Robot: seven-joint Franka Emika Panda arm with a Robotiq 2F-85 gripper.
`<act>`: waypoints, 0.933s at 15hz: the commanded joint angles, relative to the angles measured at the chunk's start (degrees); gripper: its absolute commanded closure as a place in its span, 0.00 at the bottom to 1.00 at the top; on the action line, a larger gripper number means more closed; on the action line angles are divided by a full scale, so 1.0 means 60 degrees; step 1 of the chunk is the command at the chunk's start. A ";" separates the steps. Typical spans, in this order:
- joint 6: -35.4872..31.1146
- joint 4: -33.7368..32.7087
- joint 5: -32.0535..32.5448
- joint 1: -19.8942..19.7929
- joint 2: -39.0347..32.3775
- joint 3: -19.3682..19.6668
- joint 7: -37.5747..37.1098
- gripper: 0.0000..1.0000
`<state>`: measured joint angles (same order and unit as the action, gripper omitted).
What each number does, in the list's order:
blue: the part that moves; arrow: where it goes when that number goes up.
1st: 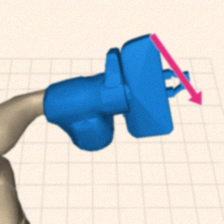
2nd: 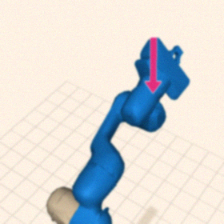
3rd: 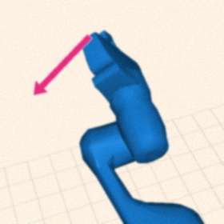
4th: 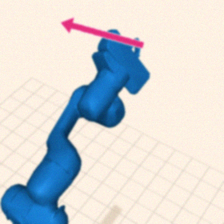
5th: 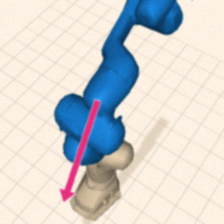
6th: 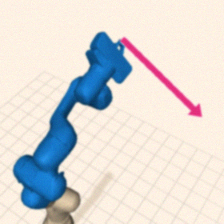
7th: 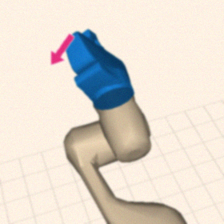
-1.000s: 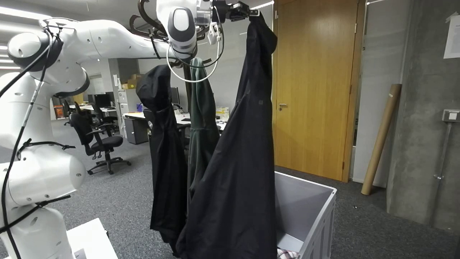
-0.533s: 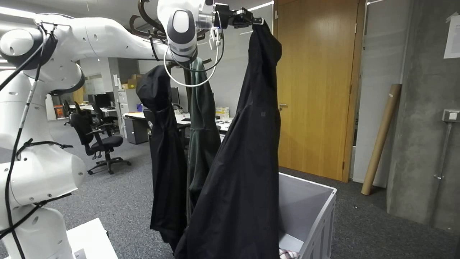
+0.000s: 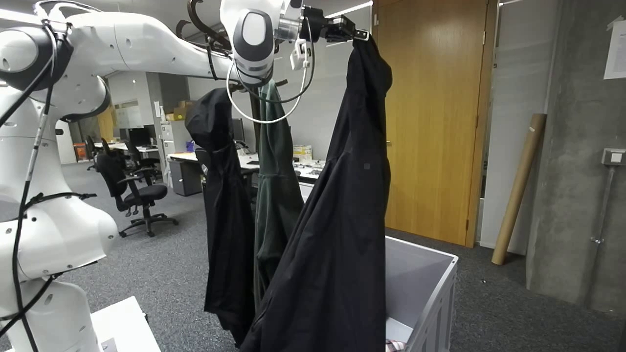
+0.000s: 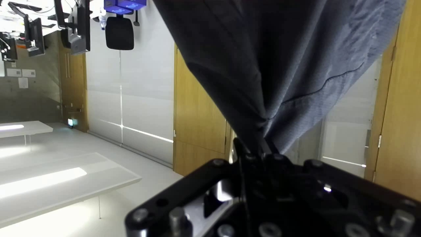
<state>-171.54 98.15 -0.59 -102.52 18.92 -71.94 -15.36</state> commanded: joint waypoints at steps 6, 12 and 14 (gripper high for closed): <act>0.0000 -0.0034 0.0018 0.0146 -0.0196 0.0058 0.0080 0.99; 0.0543 -0.0961 0.0134 -0.0623 -0.1091 -0.1090 0.0082 1.00; 0.0787 -0.1218 0.0150 -0.1158 -0.1399 -0.1830 0.0056 1.00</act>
<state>-169.42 95.92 -0.63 -105.17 15.34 -76.76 -15.22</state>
